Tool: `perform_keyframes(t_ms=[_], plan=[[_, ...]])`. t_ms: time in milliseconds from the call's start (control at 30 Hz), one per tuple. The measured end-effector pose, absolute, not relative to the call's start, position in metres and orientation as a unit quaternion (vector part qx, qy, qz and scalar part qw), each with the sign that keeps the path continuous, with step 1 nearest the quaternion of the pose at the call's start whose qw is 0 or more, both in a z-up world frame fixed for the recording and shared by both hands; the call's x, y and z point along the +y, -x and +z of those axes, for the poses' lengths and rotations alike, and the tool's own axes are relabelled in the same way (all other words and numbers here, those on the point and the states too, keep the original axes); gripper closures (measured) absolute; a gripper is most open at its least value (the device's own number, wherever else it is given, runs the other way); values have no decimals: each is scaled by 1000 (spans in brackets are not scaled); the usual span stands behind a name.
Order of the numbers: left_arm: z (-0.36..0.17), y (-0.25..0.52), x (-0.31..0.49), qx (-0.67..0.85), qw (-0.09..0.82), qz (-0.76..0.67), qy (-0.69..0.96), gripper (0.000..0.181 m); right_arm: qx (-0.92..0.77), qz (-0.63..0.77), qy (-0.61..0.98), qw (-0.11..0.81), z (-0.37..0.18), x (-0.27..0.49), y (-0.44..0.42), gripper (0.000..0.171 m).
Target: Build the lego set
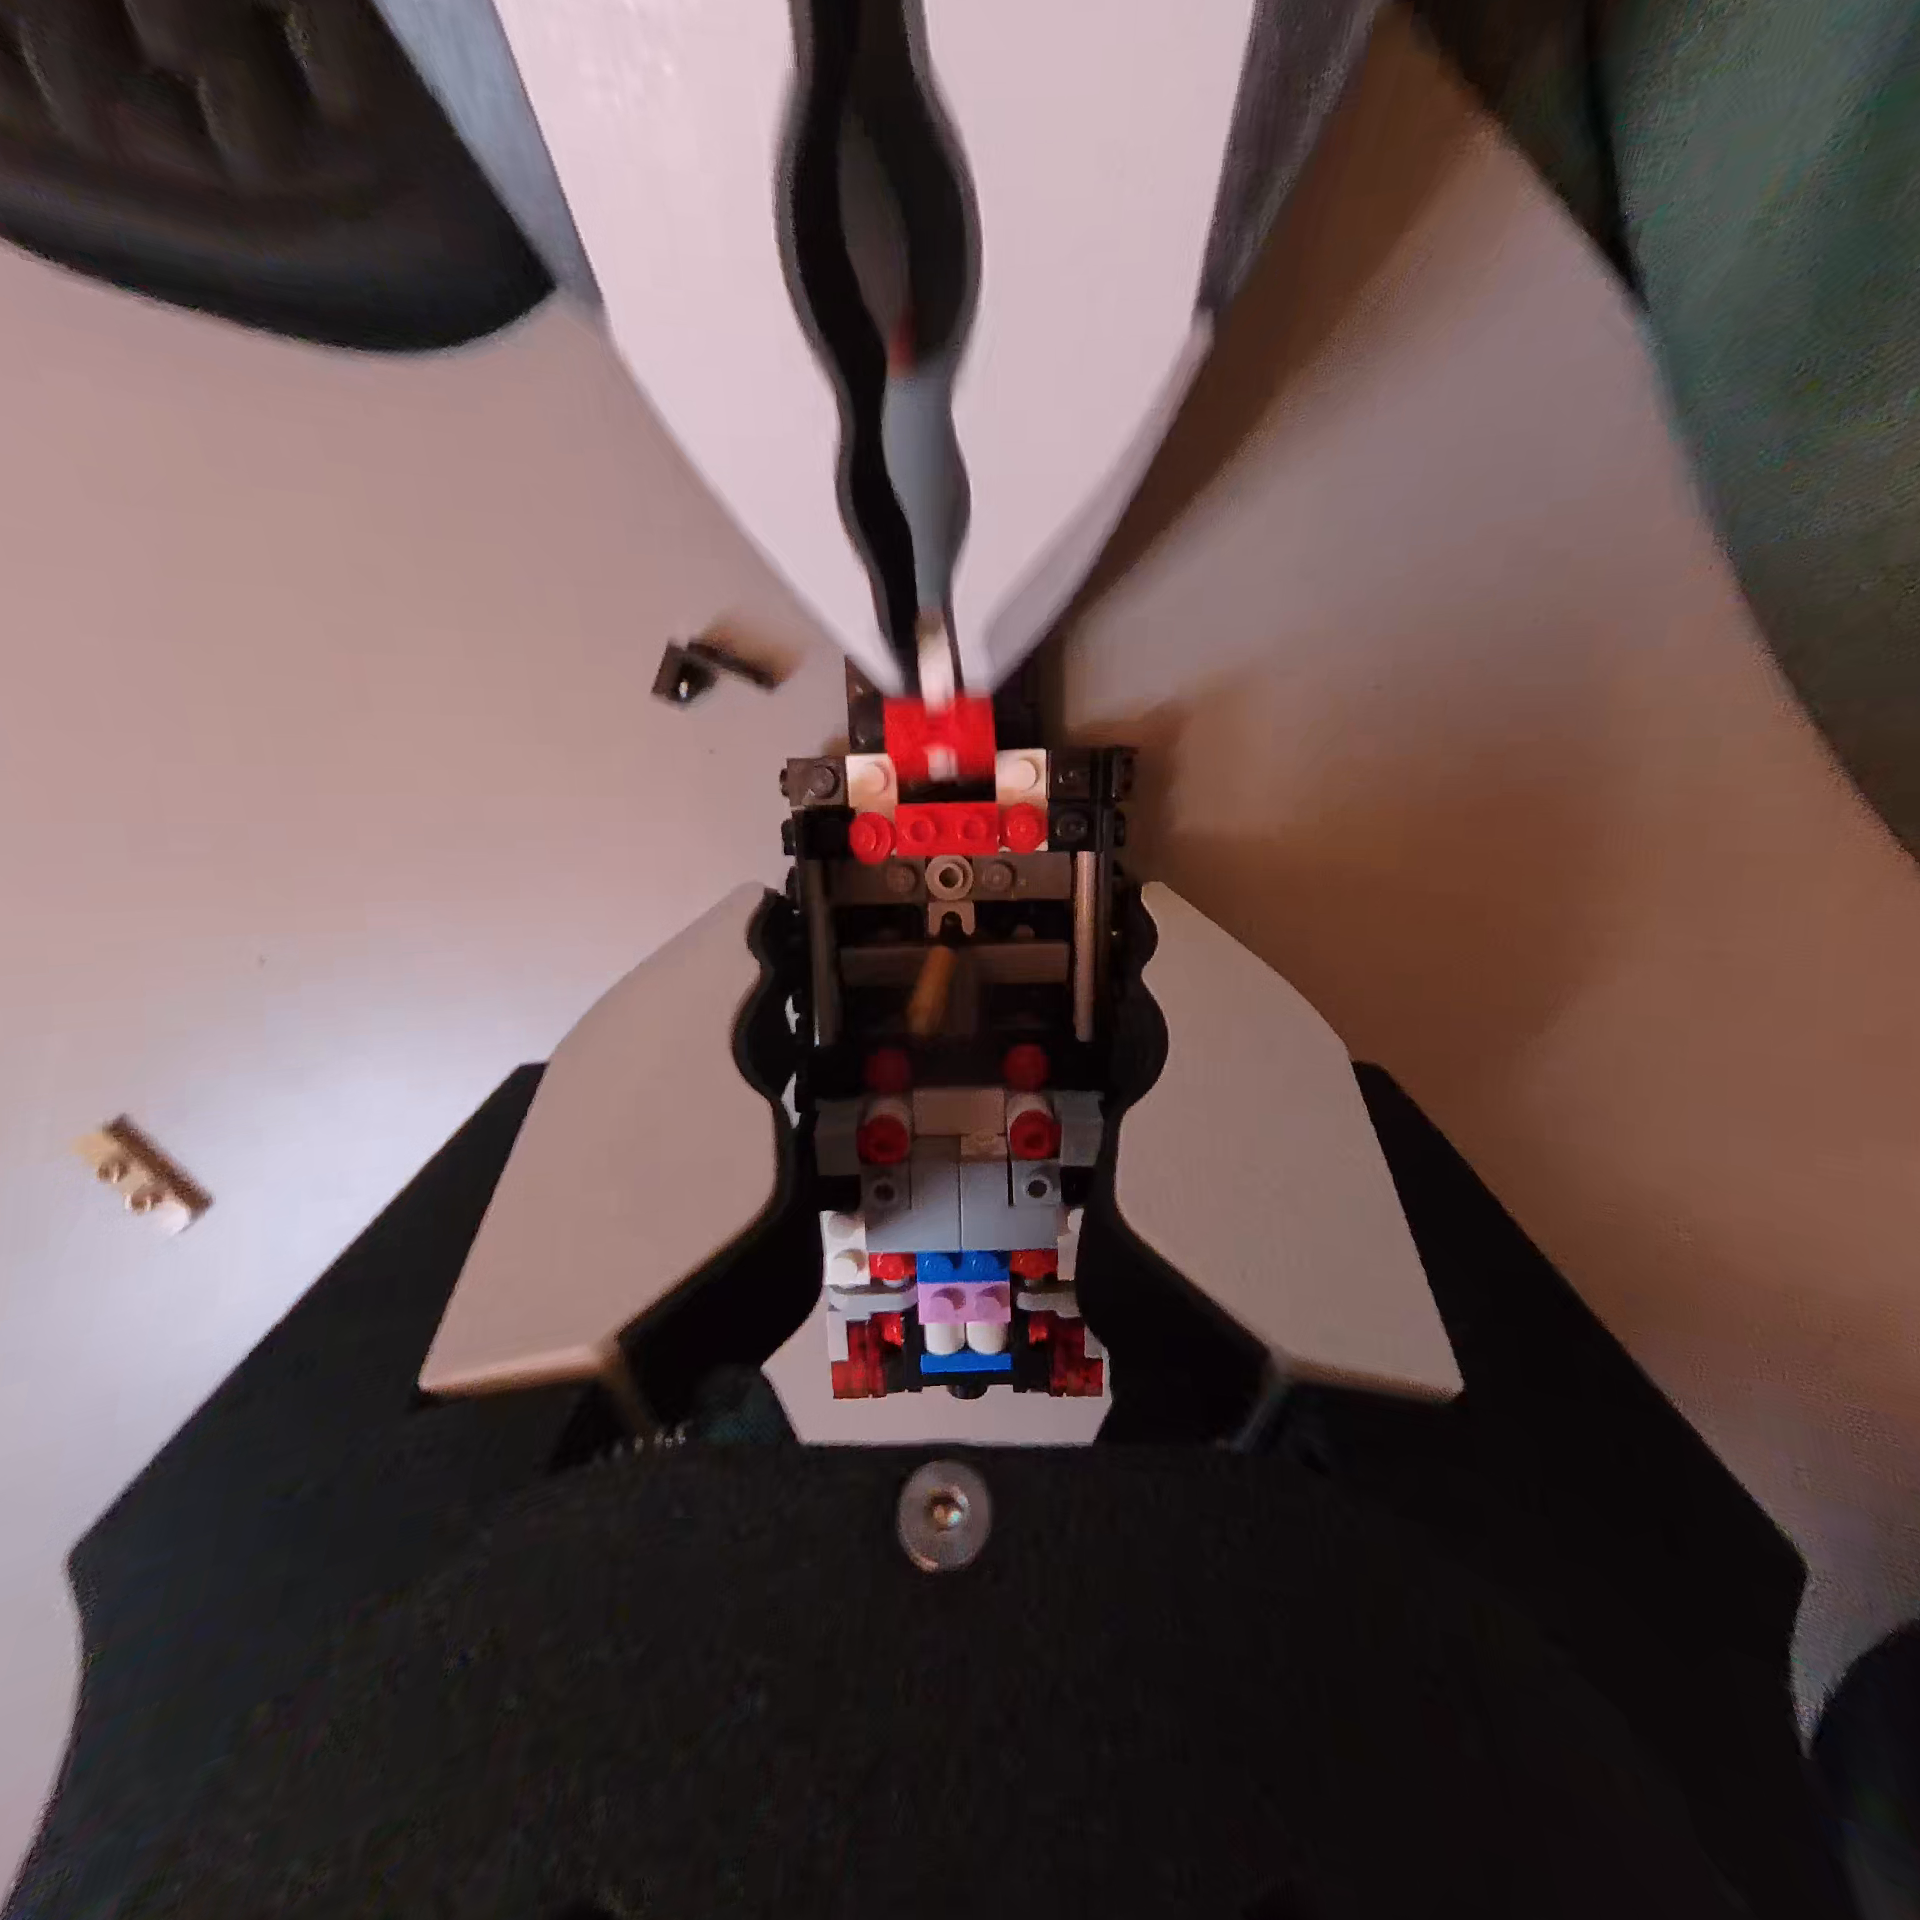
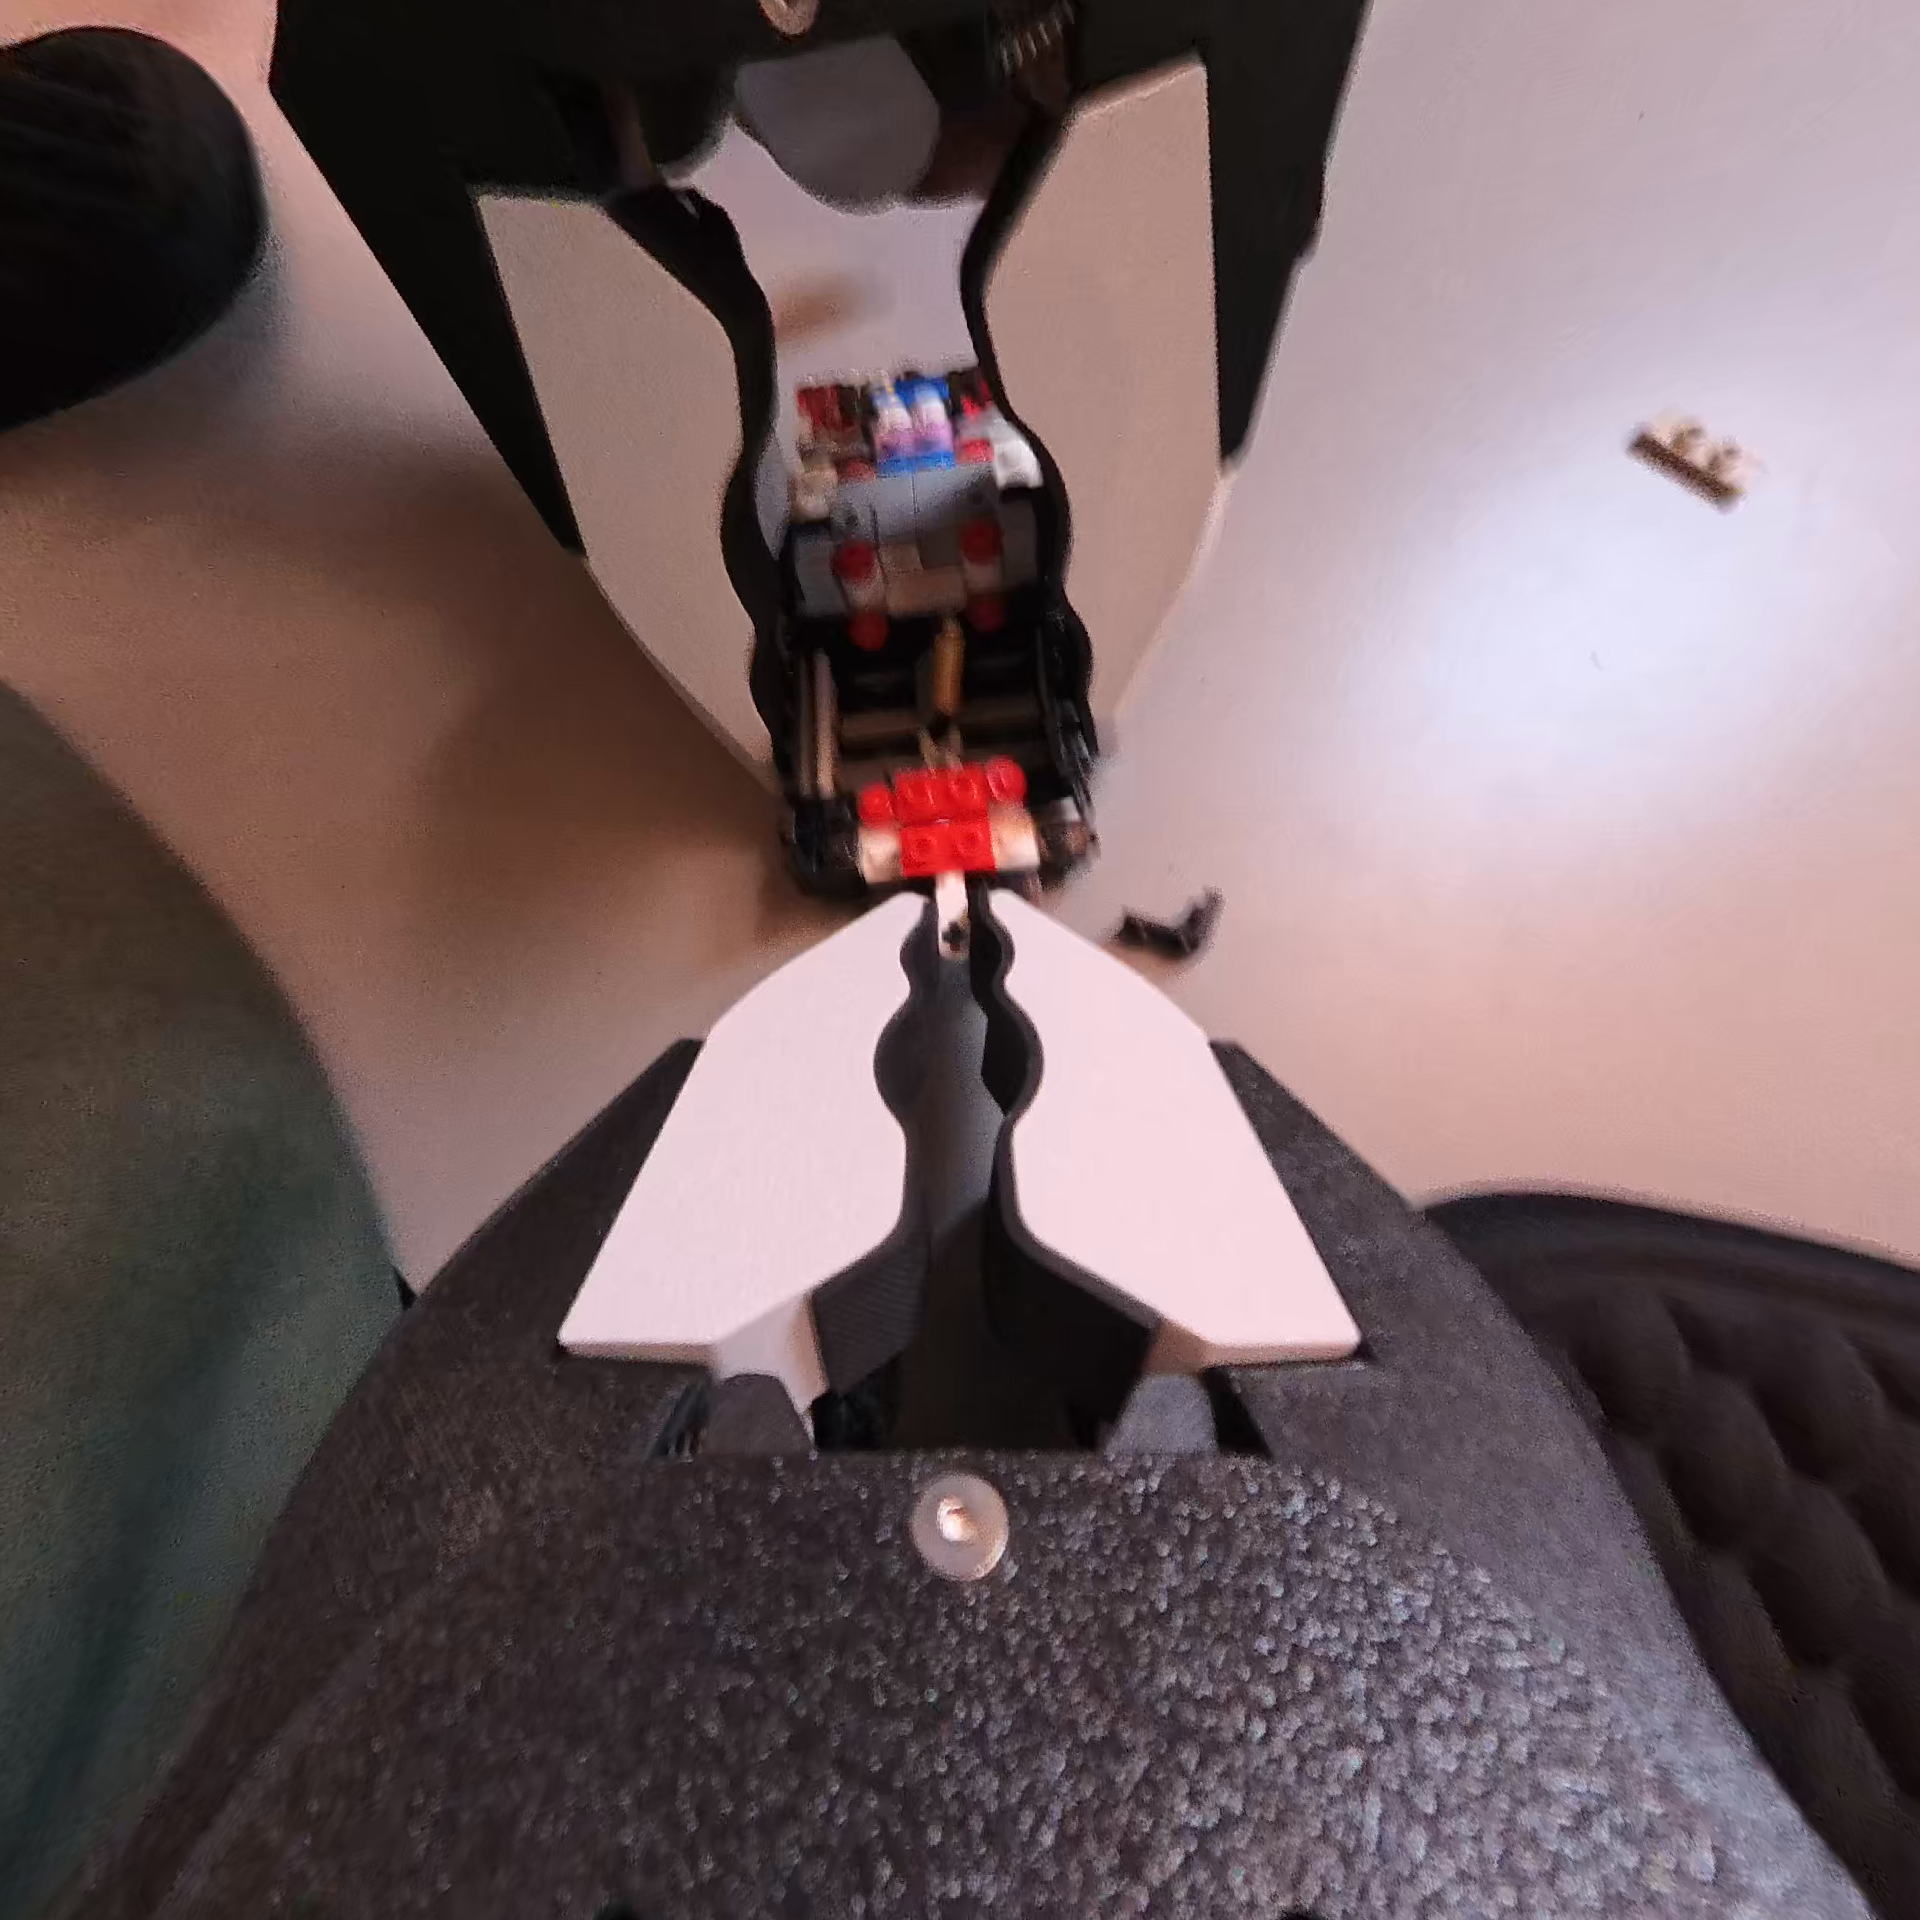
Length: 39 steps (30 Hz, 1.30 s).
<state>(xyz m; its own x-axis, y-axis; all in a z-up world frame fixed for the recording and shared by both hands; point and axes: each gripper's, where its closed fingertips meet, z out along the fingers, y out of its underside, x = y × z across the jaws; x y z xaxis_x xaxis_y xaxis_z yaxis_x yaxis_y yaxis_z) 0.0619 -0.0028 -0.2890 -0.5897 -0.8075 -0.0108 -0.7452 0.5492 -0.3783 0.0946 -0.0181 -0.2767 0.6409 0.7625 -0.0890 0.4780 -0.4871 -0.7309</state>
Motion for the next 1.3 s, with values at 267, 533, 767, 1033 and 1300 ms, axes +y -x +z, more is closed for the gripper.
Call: perform_keyframes(t_ms=[267,533,767,1033,1300], plan=[[-289,-57,6,872,97,-164,450,121,-354,230,831,363,-265,-23,-98,165],[-257,-73,12,831,166,-252,468,104,-347,237,812,404,-248,-7,-100,165],[-207,-70,-2,747,294,-344,487,132,-389,279,737,478,-211,2,-65,165],[-207,-42,-9,738,336,-299,503,163,-457,300,696,465,-200,-6,-33,165],[-198,-40,-16,672,366,-364,531,163,-447,342,685,462,-194,-13,-32,165]])
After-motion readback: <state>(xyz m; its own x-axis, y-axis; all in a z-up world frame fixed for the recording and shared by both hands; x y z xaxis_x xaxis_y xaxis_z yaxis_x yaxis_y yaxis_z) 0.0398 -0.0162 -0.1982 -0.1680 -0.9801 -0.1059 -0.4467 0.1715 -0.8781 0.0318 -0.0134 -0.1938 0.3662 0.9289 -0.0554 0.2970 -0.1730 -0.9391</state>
